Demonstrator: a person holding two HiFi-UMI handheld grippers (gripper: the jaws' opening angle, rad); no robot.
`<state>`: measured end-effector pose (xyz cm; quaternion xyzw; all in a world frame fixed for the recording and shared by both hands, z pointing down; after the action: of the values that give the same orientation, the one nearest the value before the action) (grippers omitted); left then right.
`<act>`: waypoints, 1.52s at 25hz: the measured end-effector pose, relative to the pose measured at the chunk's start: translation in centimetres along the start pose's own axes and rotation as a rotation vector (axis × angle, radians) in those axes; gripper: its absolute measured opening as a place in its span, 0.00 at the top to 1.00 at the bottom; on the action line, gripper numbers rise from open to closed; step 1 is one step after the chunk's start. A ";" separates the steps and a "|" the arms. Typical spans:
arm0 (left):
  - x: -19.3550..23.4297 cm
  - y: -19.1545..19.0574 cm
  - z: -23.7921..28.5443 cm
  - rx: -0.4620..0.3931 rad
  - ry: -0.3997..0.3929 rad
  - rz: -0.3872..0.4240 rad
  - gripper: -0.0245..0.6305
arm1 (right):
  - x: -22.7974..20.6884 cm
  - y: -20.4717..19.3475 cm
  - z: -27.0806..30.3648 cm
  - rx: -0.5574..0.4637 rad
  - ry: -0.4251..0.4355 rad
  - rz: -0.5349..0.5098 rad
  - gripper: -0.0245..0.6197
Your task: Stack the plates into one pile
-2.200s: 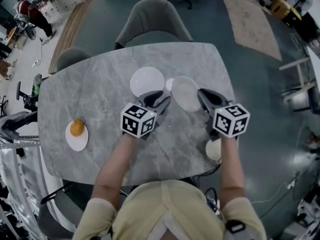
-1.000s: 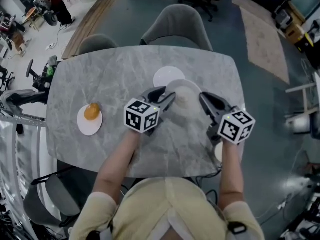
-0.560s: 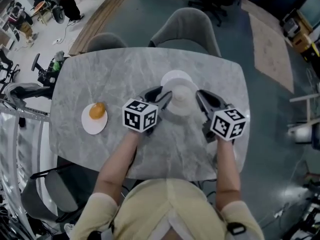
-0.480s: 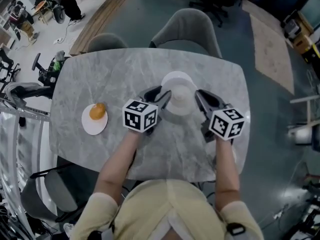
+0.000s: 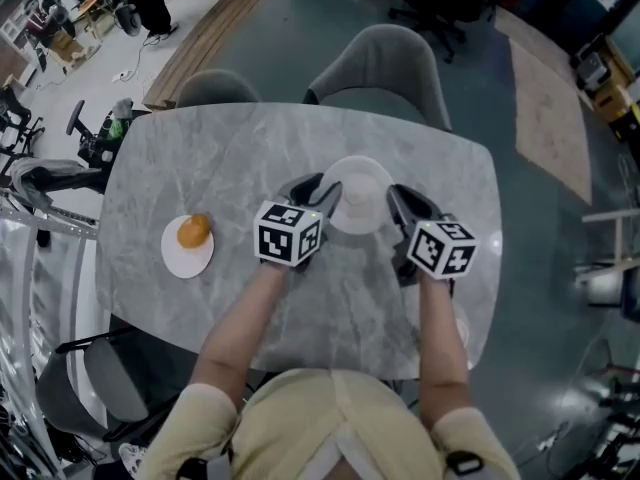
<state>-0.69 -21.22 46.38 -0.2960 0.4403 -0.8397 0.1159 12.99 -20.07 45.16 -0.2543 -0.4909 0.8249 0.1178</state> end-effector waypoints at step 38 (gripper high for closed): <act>4.7 -4.6 8.7 0.242 0.112 0.186 0.72 | -6.0 -6.1 6.7 0.166 -0.218 0.028 0.91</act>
<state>1.08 -26.55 55.75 -0.1908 0.3673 -0.8873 0.2032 14.14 -24.78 54.93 -0.1593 -0.4272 0.8870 0.0731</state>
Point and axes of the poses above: the fingertips, and each gripper's own axes: z forward along the fingers, x to its left, y out of its top, the point moved 1 cm from there along -z, backward along the fingers, and after that the axes turned 8 degrees about -z, right-handed, at the moved point
